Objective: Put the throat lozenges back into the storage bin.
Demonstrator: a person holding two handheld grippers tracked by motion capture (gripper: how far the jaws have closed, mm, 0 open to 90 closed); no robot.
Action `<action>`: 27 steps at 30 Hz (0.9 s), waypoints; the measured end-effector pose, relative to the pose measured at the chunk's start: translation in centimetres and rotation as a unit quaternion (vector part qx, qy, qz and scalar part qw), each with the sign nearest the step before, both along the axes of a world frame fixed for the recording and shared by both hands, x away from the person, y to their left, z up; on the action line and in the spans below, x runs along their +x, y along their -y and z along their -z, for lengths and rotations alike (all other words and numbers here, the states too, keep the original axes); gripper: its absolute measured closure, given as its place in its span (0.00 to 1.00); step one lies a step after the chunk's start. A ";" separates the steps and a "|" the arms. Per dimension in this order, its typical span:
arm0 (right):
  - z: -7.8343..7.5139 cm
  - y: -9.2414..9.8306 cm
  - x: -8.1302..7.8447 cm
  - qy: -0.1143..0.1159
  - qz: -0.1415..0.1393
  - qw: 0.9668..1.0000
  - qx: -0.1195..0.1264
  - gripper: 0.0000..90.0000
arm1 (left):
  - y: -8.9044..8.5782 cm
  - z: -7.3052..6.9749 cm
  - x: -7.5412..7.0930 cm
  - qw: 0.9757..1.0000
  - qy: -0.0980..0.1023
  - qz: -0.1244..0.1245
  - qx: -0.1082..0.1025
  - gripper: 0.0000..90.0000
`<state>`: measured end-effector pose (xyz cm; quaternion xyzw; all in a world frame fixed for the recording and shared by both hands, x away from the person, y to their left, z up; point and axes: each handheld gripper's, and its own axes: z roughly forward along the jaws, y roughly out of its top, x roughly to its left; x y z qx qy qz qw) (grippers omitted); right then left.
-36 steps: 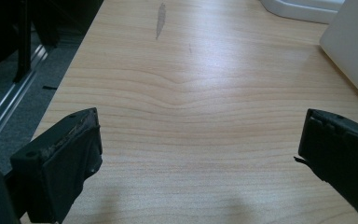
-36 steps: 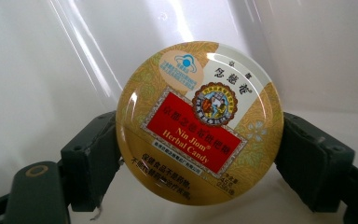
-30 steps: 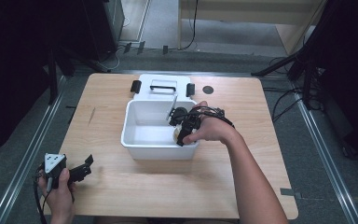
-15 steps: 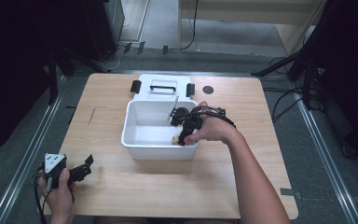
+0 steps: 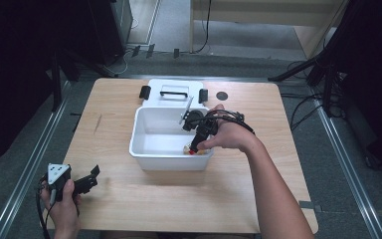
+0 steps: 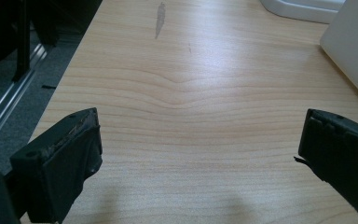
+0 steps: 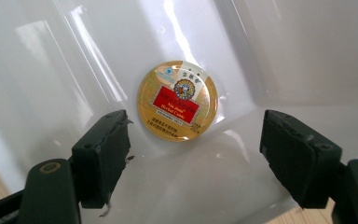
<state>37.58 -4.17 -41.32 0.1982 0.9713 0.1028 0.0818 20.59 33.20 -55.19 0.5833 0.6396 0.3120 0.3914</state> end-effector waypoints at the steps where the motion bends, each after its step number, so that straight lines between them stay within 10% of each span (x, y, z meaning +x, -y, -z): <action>1: -0.2 0.0 -0.1 0.002 -0.001 1.000 0.001 0.27 | 0.0 0.0 0.0 1.000 0.000 0.000 0.000 0.00; 27: -3.9 2.1 -2.1 0.015 0.024 1.000 0.013 0.15 | 0.1 0.0 0.1 1.000 0.002 0.002 0.001 0.00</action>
